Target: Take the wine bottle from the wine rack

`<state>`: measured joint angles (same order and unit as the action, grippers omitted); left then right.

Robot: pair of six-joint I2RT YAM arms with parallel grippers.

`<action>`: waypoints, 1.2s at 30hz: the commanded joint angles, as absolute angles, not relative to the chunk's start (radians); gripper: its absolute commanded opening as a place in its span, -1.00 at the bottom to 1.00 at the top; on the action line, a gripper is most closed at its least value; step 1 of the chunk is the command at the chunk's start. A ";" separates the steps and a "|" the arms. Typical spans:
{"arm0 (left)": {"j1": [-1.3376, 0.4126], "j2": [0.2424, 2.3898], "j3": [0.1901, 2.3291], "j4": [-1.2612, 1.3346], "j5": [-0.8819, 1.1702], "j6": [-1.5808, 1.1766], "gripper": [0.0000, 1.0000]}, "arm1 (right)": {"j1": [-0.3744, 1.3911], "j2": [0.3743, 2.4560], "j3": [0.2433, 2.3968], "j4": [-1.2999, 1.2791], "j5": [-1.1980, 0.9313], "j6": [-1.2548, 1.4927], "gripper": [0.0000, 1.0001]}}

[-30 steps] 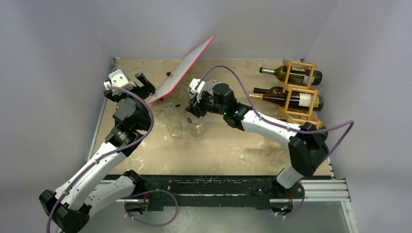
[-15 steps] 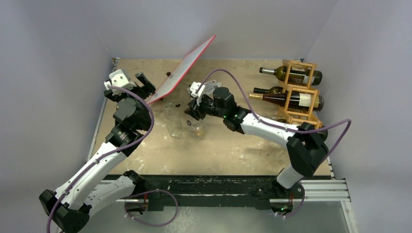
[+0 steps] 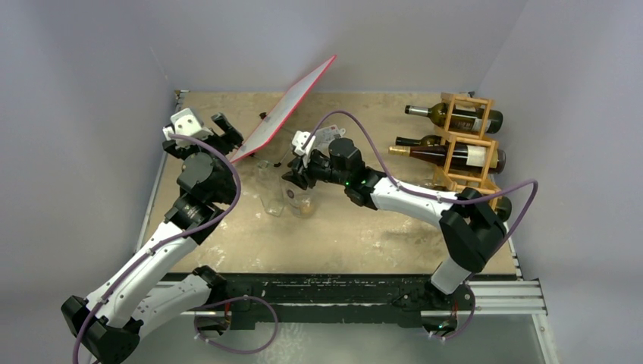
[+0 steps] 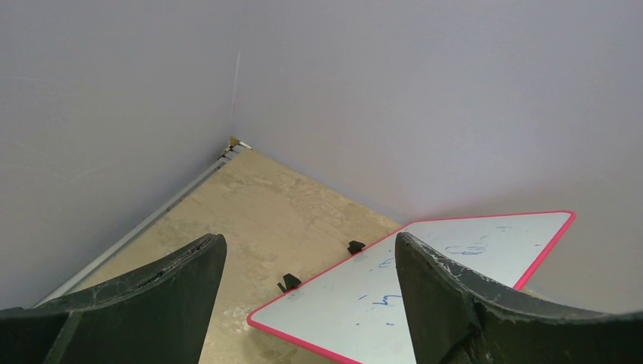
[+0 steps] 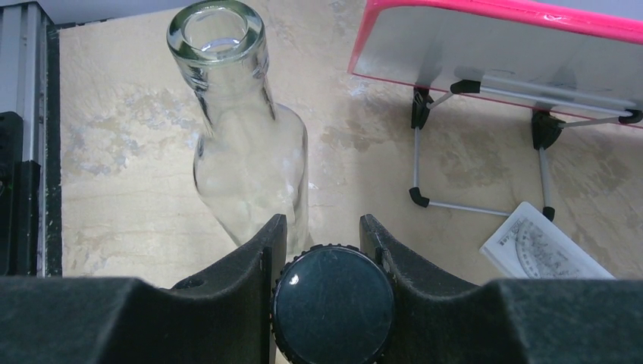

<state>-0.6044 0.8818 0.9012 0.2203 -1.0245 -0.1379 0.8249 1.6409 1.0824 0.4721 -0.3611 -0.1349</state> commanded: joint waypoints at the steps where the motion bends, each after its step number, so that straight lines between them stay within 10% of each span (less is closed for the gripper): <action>1: -0.607 0.880 0.911 0.256 -1.017 -0.130 0.62 | 0.833 1.610 1.140 0.643 -0.380 -0.134 -0.71; 9: -0.607 0.897 0.910 0.264 -1.012 -0.118 0.62 | 0.837 1.548 1.145 0.545 -0.294 -0.111 0.96; 19: -0.608 0.907 0.897 0.286 -1.017 -0.089 0.62 | 0.834 1.326 1.230 0.244 -0.085 -0.237 1.00; 26: -0.609 0.912 0.873 0.307 -0.979 -0.079 0.55 | 0.823 1.378 1.238 0.348 0.493 -0.146 1.00; 36: -0.611 0.834 0.654 0.587 -0.962 0.097 0.63 | 0.670 1.364 1.310 0.027 0.371 -0.017 0.98</action>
